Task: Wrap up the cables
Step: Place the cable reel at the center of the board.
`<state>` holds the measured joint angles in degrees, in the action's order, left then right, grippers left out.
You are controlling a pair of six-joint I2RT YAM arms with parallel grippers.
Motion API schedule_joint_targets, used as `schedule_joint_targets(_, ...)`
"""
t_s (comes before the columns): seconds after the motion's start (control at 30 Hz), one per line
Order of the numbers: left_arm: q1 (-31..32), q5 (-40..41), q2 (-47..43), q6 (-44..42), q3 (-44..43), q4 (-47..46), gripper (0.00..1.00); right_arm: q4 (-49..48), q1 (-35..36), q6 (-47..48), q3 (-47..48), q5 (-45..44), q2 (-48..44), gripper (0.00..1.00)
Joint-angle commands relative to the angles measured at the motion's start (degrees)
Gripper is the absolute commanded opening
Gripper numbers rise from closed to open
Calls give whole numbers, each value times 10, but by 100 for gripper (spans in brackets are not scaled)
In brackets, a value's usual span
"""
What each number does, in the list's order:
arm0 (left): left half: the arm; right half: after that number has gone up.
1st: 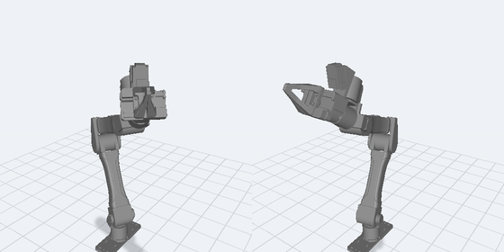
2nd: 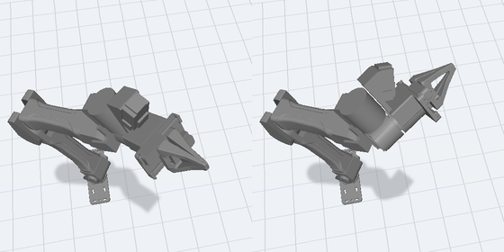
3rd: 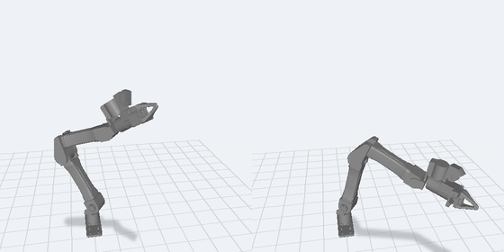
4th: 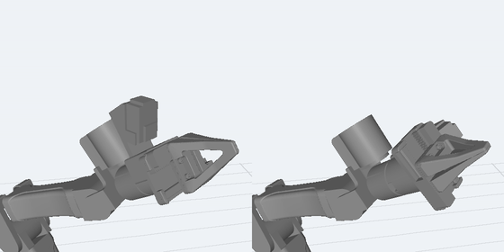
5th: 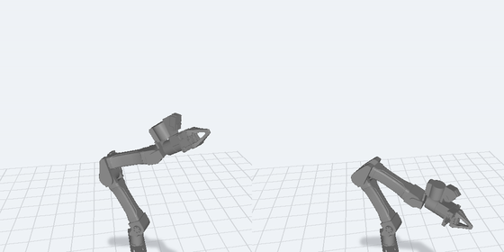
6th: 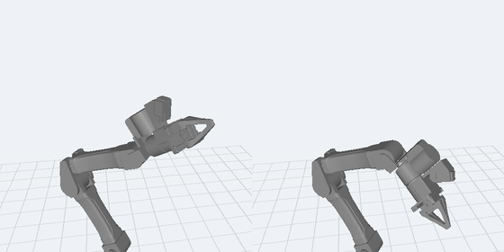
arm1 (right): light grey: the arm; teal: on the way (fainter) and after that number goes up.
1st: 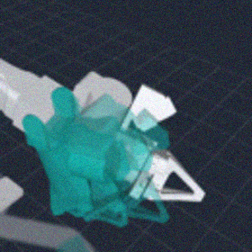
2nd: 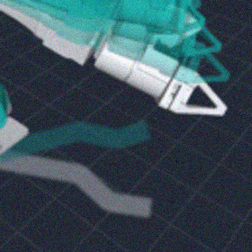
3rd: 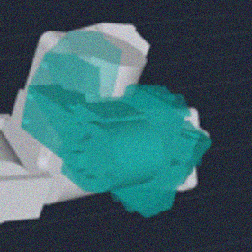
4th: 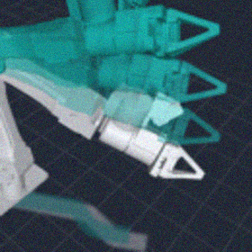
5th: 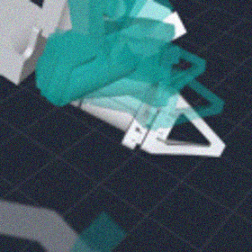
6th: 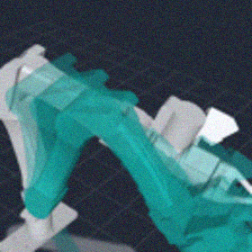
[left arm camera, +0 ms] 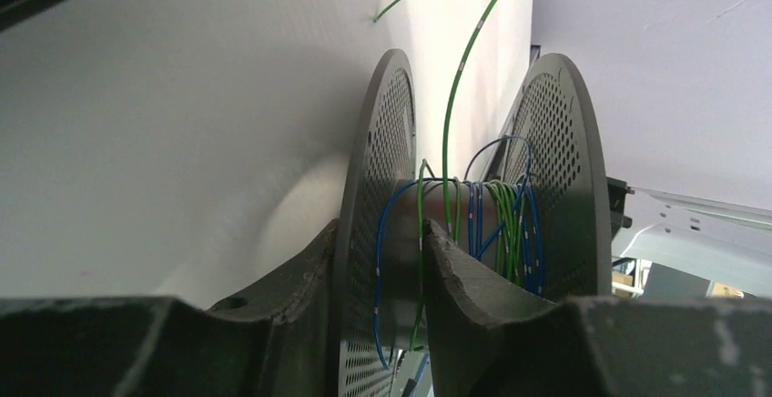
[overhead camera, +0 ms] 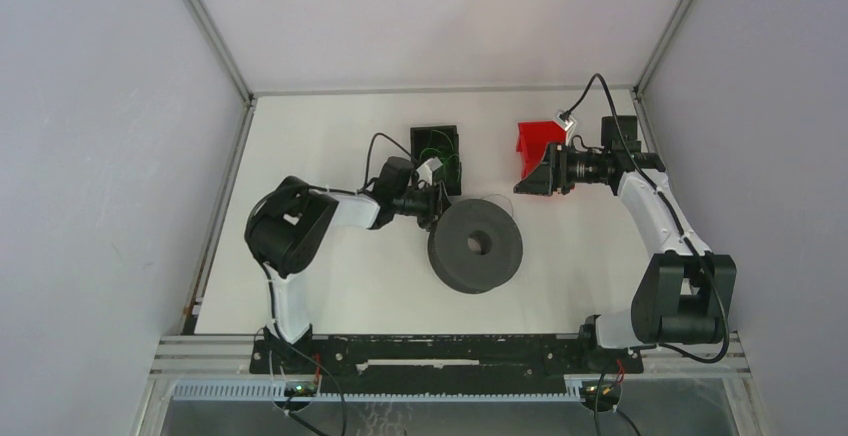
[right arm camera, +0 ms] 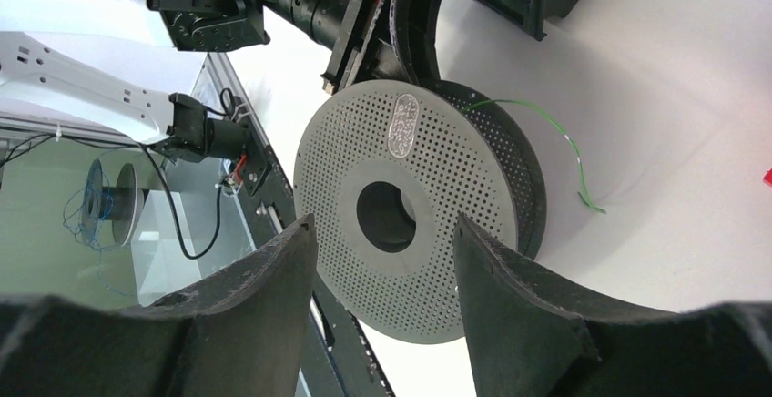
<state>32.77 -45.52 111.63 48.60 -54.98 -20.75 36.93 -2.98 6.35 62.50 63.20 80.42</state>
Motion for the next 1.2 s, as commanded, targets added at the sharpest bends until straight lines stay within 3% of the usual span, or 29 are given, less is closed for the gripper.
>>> schedule_joint_targets(0.0,-8,-13,-26,-39,-26,14,41,-4,-3,18,-2,15,-2,64)
schedule_joint_targets(0.3,-15,-1,-41,-92,-30,67,46,-26,8,8,-15,-12,6,63)
schedule_joint_targets(0.5,-19,4,-49,-151,-35,102,51,-71,54,6,-23,-103,13,61)
schedule_joint_targets(0.67,-23,11,-55,-185,-36,126,52,-120,70,32,-6,-154,62,61)
schedule_joint_targets(1.17,-33,14,-130,-292,-31,170,53,-85,101,137,78,-202,197,62)
